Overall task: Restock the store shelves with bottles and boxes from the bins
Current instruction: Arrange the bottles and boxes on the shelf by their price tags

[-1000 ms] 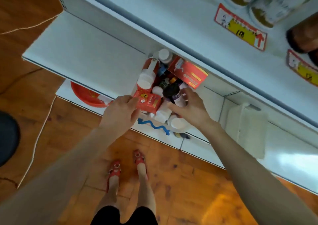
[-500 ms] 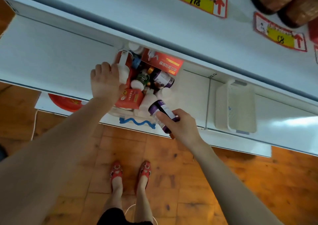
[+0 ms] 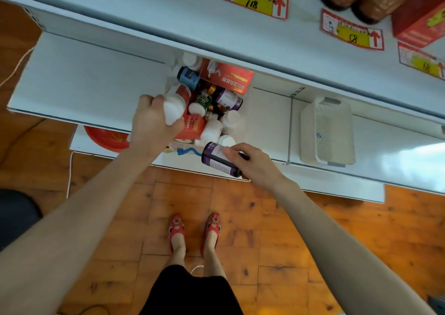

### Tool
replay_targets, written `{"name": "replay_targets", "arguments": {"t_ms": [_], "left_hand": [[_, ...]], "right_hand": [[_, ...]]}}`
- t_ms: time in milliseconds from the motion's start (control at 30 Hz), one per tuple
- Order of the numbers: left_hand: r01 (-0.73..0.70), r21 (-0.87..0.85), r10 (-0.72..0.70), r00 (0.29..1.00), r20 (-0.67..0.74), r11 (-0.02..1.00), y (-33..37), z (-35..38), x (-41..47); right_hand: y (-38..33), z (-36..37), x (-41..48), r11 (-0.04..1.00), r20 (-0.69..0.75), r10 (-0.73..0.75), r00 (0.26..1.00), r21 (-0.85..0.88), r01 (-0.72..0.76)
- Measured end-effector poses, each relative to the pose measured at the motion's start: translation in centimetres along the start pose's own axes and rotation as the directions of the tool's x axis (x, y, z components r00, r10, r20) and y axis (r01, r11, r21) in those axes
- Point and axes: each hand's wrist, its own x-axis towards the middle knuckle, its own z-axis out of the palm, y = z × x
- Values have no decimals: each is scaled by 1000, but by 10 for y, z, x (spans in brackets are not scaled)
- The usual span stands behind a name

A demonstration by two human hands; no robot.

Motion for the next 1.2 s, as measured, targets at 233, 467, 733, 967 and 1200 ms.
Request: {"name": "replay_targets", "arguments": {"t_ms": [233,467,733,967,1200], "left_hand": [[5,-99,-3,1000,16,995,37,-52,-51],[-46,-286,69,995,72,957,113,-72,-99],[-220,-368,234,972,-8,903,248,-59,-143],[-349,-420,372,928,-29,838,377,-19,-183],[-486,-472,542,840,-21,736,496,18,-194]], "right_hand": [[-8,-29,-51,999,-165,-36,986,-38,30],[13,-88,-116,995,-343,-96,935,-42,87],[84,-188,-204,989,-392,-151,908,-67,135],[177,-282,-281,936,-421,-247,873,-335,104],[253,-350,-341,979,-610,-161,775,-200,46]]}}
